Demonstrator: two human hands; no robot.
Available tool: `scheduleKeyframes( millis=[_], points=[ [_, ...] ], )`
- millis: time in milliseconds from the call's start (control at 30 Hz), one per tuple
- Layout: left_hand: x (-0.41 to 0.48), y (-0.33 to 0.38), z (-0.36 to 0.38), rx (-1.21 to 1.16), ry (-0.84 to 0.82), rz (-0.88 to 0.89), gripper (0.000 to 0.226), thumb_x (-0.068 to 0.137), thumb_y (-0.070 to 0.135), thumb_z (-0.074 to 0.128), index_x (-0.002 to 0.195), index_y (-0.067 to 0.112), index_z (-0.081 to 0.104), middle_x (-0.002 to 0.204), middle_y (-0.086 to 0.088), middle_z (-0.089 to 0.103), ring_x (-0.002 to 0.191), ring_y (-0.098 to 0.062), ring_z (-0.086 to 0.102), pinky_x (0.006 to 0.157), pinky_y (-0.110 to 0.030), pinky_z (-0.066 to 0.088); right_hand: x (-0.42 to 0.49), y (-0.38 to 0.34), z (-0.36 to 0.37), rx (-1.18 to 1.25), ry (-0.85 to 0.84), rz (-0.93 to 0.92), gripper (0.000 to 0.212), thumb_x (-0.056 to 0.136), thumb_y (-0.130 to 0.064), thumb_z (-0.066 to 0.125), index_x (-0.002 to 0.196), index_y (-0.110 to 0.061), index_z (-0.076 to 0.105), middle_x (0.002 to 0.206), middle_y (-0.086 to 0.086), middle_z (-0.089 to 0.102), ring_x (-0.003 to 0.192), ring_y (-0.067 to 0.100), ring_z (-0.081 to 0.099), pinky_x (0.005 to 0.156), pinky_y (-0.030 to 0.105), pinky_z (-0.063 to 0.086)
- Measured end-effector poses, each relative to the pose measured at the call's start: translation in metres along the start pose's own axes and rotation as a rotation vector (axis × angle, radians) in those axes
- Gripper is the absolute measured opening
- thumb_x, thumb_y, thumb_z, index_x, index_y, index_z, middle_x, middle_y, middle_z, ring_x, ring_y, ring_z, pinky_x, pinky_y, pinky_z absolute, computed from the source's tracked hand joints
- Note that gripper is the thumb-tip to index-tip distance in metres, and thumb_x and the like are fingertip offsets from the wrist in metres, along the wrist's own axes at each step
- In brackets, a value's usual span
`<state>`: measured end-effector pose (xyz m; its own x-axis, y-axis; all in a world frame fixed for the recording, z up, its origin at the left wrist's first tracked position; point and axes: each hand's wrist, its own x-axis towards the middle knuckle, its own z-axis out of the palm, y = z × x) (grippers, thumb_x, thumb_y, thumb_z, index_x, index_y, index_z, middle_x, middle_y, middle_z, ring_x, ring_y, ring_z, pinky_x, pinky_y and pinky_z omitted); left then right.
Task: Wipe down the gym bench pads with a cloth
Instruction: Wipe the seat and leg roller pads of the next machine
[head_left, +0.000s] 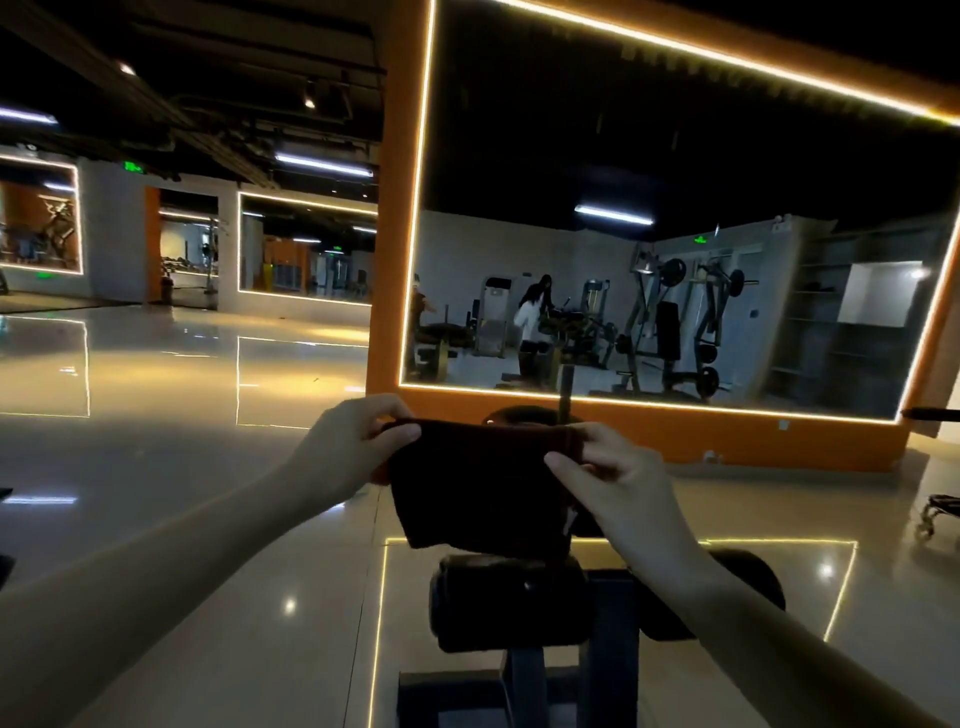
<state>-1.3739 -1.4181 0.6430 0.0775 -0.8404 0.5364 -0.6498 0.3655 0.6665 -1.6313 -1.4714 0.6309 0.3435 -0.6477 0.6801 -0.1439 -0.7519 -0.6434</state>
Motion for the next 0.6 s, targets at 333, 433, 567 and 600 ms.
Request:
scheduleKeyframes(
  millis=[333,433,567,600],
  points=[
    [0.088,0.082,-0.113,0.315,0.061,0.249,0.026,0.094,0.063,0.028,0.092,0.04,0.041,0.059,0.016,0.055,0.06,0.002,0.063,0.051,-0.011,0.043,0.116,-0.111,-0.029,-0.011,-0.01,0.094,0.01,0.085,-0.005,0.066,0.08,-0.01,0.073,0.092,-0.008,0.069,0.086,0.007,0.067,0.072,0.021,0.053],
    [0.116,0.115,-0.154,0.299,0.054,0.233,0.032,0.089,0.069,0.02,0.087,0.042,0.038,0.058,0.012,0.058,0.055,0.0,0.063,0.051,-0.012,0.043,0.157,-0.163,-0.045,-0.045,-0.022,0.087,0.007,0.083,-0.003,0.067,0.079,-0.008,0.071,0.09,-0.007,0.069,0.08,0.01,0.069,0.07,0.027,0.057],
    [0.144,0.165,-0.203,0.141,0.055,0.226,0.036,0.093,0.066,0.027,0.089,0.035,0.045,0.06,0.008,0.062,0.054,-0.004,0.065,0.052,-0.015,0.047,0.204,-0.231,-0.066,-0.047,0.018,0.13,0.008,0.08,-0.007,0.07,0.076,-0.013,0.071,0.088,-0.011,0.07,0.076,0.007,0.068,0.066,0.025,0.056],
    [0.151,0.18,-0.214,0.069,0.048,0.205,0.032,0.095,0.059,0.032,0.09,0.031,0.047,0.064,0.007,0.065,0.054,-0.007,0.065,0.052,-0.016,0.048,0.216,-0.248,-0.074,-0.036,0.026,0.136,0.006,0.079,-0.009,0.071,0.075,-0.013,0.071,0.085,-0.01,0.07,0.074,0.006,0.067,0.063,0.021,0.054]
  ],
)
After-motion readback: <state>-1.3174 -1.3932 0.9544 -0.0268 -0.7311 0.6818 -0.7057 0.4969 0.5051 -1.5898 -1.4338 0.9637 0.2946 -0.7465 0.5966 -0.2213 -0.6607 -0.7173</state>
